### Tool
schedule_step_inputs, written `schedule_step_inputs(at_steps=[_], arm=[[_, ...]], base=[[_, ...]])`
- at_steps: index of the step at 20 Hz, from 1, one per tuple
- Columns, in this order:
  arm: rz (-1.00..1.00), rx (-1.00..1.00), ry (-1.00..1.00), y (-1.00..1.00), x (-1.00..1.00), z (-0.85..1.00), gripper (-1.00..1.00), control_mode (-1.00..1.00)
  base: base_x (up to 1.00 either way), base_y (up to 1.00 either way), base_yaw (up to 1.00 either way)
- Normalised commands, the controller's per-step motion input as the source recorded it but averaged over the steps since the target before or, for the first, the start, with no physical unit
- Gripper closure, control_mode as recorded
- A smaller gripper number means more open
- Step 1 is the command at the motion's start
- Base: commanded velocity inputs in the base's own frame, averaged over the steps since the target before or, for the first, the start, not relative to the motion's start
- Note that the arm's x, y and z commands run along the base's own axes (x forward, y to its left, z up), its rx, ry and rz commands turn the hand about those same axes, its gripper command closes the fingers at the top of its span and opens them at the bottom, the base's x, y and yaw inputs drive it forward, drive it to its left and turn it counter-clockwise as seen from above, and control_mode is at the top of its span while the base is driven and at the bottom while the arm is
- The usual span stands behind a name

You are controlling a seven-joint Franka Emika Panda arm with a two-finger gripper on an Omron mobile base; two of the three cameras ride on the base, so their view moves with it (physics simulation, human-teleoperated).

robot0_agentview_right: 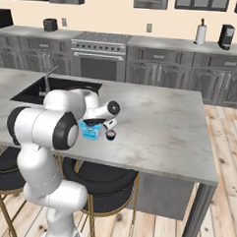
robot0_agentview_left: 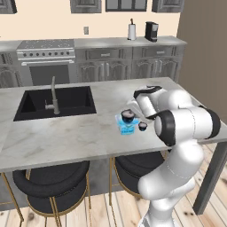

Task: Stack the yogurt containers by placing the smaller containers on top of the larger containers.

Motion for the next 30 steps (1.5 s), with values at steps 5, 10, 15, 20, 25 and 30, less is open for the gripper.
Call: schedule_step_inputs(at_steps=[5, 10, 15, 20, 25, 30], arm=[[0.0, 0.0, 0.0, 0.01, 0.1, -0.12, 1.0, -1.0], [0.0, 0.0, 0.0, 0.05, 0.06, -0.06, -1.0, -1.0], [0.0, 0.01, 0.0, 0.0, -0.06, 0.0, -1.0, -1.0], [0.0, 0.04, 0.0, -0.01, -0.23, 0.03, -1.0, -1.0], [0.0, 0.07, 0.0, -0.16, -0.22, 0.34, -1.0, -1.0], [0.0, 0.08, 0.02, -0.29, -0.14, 0.46, -1.0, -1.0]], base=[[0.0, 0.0, 0.0], [0.0, 0.0, 0.0], [0.0, 0.0, 0.0], [0.0, 0.0, 0.0], [0.0, 0.0, 0.0], [0.0, 0.0, 0.0]])
